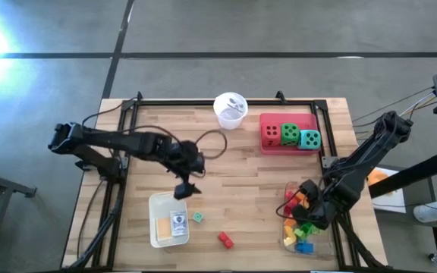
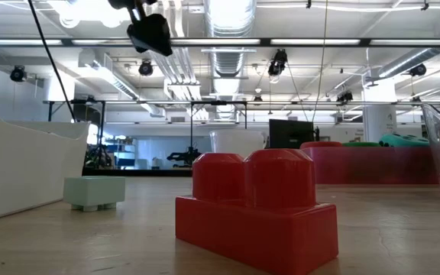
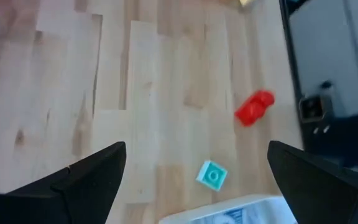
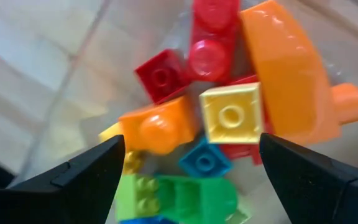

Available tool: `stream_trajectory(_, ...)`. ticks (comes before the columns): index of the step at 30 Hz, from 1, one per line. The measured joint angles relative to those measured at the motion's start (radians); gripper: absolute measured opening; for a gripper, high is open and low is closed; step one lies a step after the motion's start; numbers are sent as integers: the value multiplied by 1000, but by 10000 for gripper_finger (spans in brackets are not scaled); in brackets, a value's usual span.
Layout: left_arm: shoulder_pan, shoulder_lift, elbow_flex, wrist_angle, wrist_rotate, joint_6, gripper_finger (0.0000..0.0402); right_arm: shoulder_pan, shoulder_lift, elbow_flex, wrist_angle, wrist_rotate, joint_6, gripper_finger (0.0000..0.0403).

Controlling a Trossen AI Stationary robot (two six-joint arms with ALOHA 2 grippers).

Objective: Pick & Place Toys
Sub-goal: Put the light blue game piece into the transparent bin

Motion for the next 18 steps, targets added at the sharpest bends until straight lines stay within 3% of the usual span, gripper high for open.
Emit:
stream_trajectory(6, -109, 0, -77, 32, -112, 186, 393, 0, 0, 59, -1, 21, 1, 364)
stream_trajectory(12, -135, 61, -121, 96, -119, 70, 393, 0, -1, 105, -4, 147, 4, 364)
stream_trajectory(18, -176, 212, -39, 21, -118, 14, 393, -4, -1, 143, -34, 243, 7, 364)
